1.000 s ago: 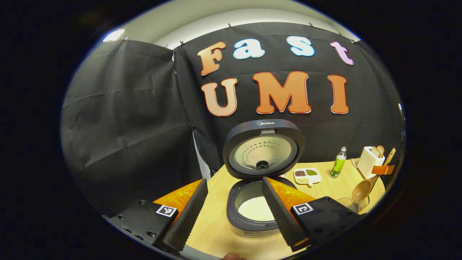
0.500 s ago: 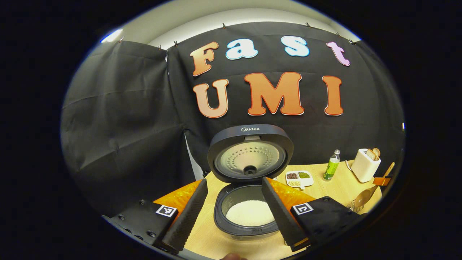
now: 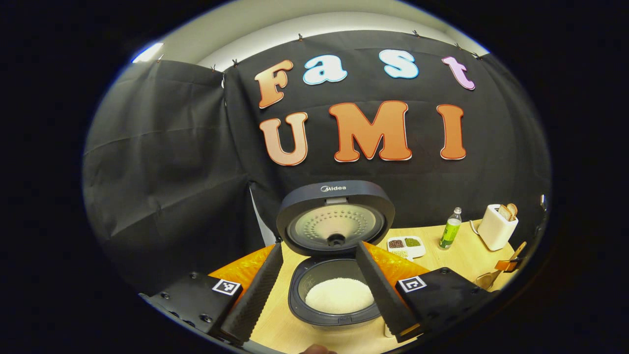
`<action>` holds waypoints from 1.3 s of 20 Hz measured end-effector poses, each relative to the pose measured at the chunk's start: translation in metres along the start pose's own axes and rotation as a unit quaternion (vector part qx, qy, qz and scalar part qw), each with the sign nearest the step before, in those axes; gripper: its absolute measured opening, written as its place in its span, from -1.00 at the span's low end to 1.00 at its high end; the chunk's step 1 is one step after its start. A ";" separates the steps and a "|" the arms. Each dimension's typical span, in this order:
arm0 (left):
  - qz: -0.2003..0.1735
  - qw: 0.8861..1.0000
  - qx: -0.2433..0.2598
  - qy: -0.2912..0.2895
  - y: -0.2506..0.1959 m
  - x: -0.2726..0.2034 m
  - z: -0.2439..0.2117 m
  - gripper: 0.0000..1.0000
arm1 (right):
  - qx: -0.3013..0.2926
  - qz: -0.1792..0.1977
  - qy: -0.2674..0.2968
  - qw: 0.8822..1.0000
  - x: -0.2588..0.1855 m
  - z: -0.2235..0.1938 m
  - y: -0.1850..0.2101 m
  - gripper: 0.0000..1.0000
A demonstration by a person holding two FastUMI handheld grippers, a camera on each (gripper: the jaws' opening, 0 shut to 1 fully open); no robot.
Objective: Close the left gripper, press the button to open the rice cooker; take a wooden spoon from the chopstick holder with the right hand, scoop a spoonful of rice and pour it into the rice cooker, then put the wooden spoon back into the chopstick holder.
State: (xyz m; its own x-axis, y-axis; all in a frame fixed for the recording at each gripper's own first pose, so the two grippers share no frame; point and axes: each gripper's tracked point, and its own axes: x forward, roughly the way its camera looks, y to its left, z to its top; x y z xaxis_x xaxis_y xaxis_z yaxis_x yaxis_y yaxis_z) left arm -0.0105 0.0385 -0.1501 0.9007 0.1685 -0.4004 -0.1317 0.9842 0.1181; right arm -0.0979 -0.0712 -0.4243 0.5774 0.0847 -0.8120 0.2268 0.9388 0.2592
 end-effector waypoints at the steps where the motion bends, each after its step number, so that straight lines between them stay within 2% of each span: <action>1: -0.001 1.000 0.004 -0.005 -0.002 0.001 0.005 0.87 | 0.002 0.004 0.011 1.000 0.002 -0.006 0.001 -0.67; 5: -0.005 0.999 0.020 -0.028 -0.003 0.008 0.026 0.86 | 0.004 0.007 0.004 1.000 0.001 0.005 0.001 -0.43; 6: -0.007 0.999 0.021 -0.032 -0.003 0.011 0.030 1.00 | 0.000 0.002 0.000 1.000 -0.001 0.008 -0.002 -0.38; 7: -0.009 0.999 0.018 -0.035 -0.004 0.014 0.036 0.94 | -0.002 -0.004 -0.003 1.000 -0.004 0.011 -0.005 -0.26; 9: -0.010 0.999 0.011 -0.046 -0.002 0.021 0.049 0.87 | -0.004 -0.014 -0.006 1.000 -0.009 0.016 -0.011 -0.16; 10: -0.009 0.999 0.009 -0.053 -0.002 0.025 0.056 1.00 | -0.005 -0.020 -0.008 1.000 -0.013 0.018 -0.014 -0.10; 11: -0.008 0.998 0.007 -0.057 -0.001 0.029 0.064 0.86 | -0.008 -0.028 -0.009 1.000 -0.016 0.018 -0.019 0.05; 12: -0.010 0.998 0.005 -0.061 0.000 0.034 0.071 1.00 | -0.010 -0.034 -0.009 0.999 -0.019 0.018 -0.023 0.13; 13: -0.012 0.998 0.000 -0.064 0.000 0.039 0.080 1.00 | -0.013 -0.041 -0.012 0.999 -0.023 0.021 -0.027 0.27; 14: -0.011 0.998 -0.005 -0.065 0.002 0.045 0.089 0.86 | -0.015 -0.048 -0.016 0.999 -0.026 0.024 -0.031 0.34; 16: -0.011 0.998 -0.012 -0.065 0.004 0.058 0.106 0.86 | -0.018 -0.061 -0.029 0.998 -0.034 0.032 -0.038 0.51; 17: -0.013 0.998 -0.018 -0.061 0.005 0.066 0.112 0.93 | -0.023 -0.066 -0.038 0.997 -0.038 0.037 -0.043 0.57; 18: -0.014 0.998 -0.023 -0.052 0.006 0.074 0.111 1.00 | -0.031 -0.074 -0.045 0.996 -0.042 0.041 -0.050 0.60; 21: -0.024 0.999 -0.034 -0.024 0.001 0.099 0.112 0.87 | -0.043 -0.091 -0.071 0.992 -0.062 0.057 -0.067 0.65; 22: -0.037 0.999 -0.030 -0.019 -0.007 0.109 0.112 0.87 | -0.045 -0.086 -0.083 0.992 -0.073 0.066 -0.066 0.65; 24: -0.039 0.999 -0.029 0.004 -0.007 0.128 0.100 0.86 | -0.053 -0.041 -0.142 0.988 -0.091 0.092 -0.048 0.65; 26: -0.047 0.998 -0.038 0.030 -0.010 0.140 0.086 0.87 | -0.069 -0.040 -0.169 0.982 -0.105 0.103 -0.044 0.65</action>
State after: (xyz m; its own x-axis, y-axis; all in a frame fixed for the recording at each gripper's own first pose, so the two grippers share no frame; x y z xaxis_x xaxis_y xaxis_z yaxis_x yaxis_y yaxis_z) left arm 0.1528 0.0472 -0.1290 0.8841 0.0764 -0.4609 -0.0808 0.9967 0.0101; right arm -0.0884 -0.1561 -0.2967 0.7950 -0.0847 -0.6006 0.1862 0.9765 0.1089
